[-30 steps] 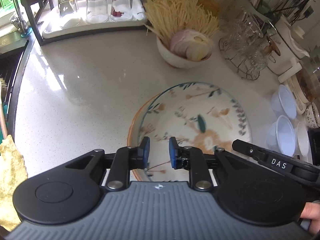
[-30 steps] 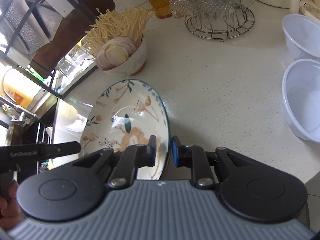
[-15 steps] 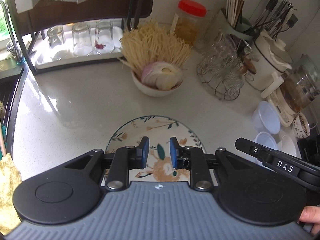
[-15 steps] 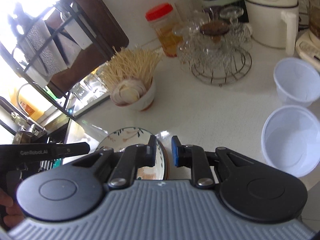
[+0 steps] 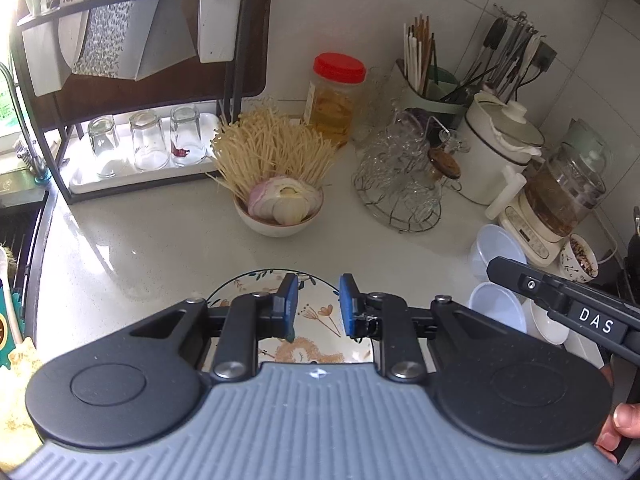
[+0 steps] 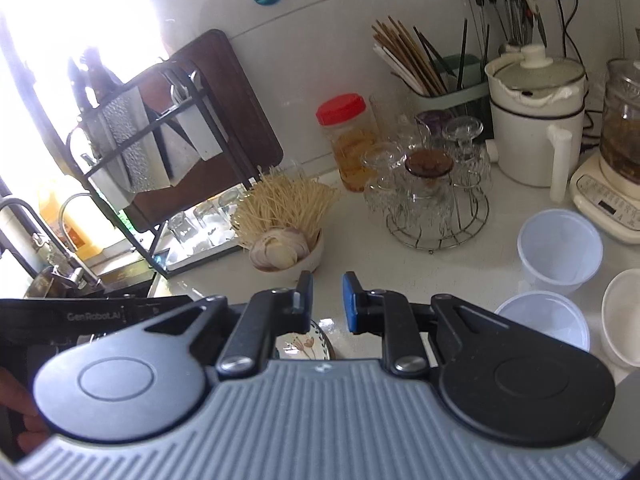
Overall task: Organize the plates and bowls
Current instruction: 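Open both grippers and withdraw them from the rabbit-pattern plate, then move both open grippers toward the white plastic bowls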
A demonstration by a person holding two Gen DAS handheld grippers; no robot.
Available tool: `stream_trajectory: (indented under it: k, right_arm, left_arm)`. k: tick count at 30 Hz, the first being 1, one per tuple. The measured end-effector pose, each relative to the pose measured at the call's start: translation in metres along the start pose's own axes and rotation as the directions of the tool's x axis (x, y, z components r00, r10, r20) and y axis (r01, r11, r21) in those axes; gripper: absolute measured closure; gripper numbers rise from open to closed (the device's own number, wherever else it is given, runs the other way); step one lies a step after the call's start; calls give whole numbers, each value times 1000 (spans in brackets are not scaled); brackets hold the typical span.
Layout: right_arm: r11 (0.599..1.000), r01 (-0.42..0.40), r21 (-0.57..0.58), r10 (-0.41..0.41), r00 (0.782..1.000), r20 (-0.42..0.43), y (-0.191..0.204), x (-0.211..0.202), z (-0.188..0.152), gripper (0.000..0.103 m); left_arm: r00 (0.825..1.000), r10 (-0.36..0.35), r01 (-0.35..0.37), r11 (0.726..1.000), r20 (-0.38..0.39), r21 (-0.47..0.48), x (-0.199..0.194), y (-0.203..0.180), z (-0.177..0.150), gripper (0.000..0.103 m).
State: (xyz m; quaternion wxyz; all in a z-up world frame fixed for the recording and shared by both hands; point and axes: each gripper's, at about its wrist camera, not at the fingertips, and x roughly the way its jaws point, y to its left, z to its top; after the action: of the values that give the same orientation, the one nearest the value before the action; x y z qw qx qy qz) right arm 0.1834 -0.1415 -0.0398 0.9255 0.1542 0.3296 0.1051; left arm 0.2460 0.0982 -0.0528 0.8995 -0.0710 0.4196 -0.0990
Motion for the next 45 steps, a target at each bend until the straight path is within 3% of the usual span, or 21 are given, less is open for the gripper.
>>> stream_trajectory:
  k: [15,24,29,37,45]
  right_arm:
    - [998,60,0,-60,998,18,38,-28,-20,83]
    - [992,123,26,-124,991,53,53,-41,-33,83]
    - [984,167,56,-171,982,79,58,-50,-42,83]
    - [970,216,109,-226,970,90,41,-59,-48,83]
    - [954,244,172,-260,962,77,6,-65,-50,83]
  left_arm:
    - [997,-82,81,995,13,66,-45,11,-23,77]
    - [986,-168,167,984,10,60,-50,24,-30,77]
    - [978,-207,208,972,-16,113,-44,22,-28,77]
    - [972,-229,235,959,-55,161,-32,11,-33,77]
    - [960,-266,278,946,-90,169,-6,-24,-30,77]
